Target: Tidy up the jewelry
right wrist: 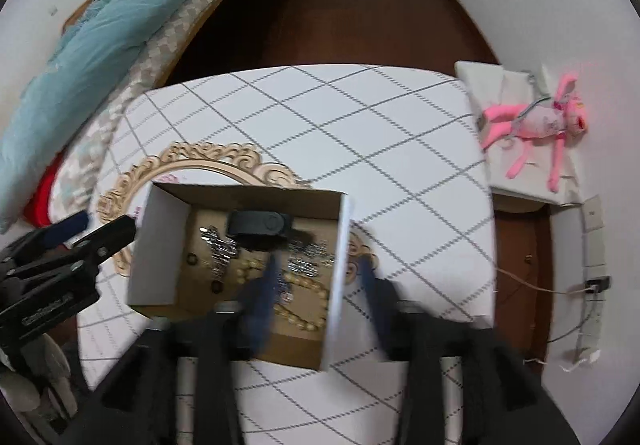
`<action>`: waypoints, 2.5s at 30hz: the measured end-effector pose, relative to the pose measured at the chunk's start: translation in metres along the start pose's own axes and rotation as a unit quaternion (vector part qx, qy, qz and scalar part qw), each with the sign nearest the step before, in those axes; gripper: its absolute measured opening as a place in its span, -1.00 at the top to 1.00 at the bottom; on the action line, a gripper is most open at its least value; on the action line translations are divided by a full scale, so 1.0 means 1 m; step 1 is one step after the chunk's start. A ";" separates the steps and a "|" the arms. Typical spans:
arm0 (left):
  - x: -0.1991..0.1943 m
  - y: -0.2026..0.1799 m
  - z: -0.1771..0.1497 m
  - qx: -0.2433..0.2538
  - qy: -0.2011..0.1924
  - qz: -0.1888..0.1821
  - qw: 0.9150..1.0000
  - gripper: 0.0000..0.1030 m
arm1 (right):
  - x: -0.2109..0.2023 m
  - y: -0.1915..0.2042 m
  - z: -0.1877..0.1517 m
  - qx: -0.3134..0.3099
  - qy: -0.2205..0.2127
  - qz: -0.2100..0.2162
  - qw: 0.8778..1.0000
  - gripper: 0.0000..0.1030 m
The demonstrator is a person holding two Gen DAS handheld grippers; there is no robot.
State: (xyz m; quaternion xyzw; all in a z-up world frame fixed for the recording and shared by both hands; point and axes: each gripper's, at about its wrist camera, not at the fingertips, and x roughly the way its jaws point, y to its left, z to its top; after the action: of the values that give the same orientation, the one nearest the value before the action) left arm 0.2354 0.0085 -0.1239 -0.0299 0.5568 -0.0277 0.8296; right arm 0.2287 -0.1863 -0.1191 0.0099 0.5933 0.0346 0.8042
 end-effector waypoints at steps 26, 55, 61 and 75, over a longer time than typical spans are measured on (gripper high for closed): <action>-0.041 -0.012 -0.061 0.013 -0.053 0.052 0.997 -0.99 | -0.037 -0.001 -0.061 0.029 -0.052 -0.083 0.995 -0.98; -0.243 -0.037 -0.121 0.011 -0.181 0.033 0.983 -0.99 | -0.270 0.014 -0.148 0.024 -0.227 -0.086 0.970 -1.00; -0.252 -0.039 -0.124 0.010 -0.182 0.024 0.983 -0.99 | -0.283 0.015 -0.159 0.026 -0.228 -0.081 0.970 -1.00; -0.233 -0.041 -0.109 0.003 -0.151 0.044 0.988 -0.99 | -0.275 0.006 -0.139 0.033 -0.210 -0.084 0.974 -1.00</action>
State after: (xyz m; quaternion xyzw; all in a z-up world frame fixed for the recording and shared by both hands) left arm 0.0463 -0.0163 0.0530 -0.0064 0.4259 0.0119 0.9046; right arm 0.0152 -0.2024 0.1024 -0.0063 0.4104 -0.0550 0.9102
